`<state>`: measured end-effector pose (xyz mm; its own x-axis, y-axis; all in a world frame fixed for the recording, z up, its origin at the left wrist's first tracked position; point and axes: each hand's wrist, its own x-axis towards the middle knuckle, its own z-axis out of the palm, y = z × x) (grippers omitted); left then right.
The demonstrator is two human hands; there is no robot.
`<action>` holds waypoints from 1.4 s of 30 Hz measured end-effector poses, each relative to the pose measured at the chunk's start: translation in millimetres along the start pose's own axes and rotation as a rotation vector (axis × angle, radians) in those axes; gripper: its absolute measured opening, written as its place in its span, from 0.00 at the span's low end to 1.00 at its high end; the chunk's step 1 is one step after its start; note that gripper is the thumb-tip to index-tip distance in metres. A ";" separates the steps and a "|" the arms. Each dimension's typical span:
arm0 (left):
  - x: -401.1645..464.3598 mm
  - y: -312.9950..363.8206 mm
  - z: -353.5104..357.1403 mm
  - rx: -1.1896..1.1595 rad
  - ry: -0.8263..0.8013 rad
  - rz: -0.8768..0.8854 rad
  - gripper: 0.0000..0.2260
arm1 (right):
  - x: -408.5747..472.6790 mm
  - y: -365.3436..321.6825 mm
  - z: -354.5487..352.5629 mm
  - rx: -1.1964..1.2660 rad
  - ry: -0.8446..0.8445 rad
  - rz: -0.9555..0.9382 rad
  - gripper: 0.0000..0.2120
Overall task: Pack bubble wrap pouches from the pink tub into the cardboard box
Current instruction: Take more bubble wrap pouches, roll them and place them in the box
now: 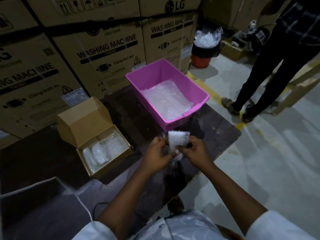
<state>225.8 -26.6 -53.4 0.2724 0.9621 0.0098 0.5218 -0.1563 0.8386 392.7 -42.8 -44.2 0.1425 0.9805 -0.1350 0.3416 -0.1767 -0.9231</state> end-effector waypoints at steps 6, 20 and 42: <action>-16.5 -10.3 23.2 -0.370 -0.172 -0.006 0.53 | 0.6 1.1 -1.1 0.037 0.013 -0.009 0.15; -9.6 28.7 -15.9 -0.254 0.150 0.026 0.26 | 9.7 -64.1 -15.5 0.403 0.036 -0.060 0.14; -41.7 54.0 -121.5 0.152 0.543 0.058 0.23 | 6.6 -180.6 20.7 -0.118 -0.540 -0.317 0.14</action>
<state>144.4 -48.0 57.6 -0.1297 0.9215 0.3661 0.6397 -0.2043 0.7410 312.7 -2.7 114.1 -0.4603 0.8862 -0.0531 0.3951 0.1510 -0.9062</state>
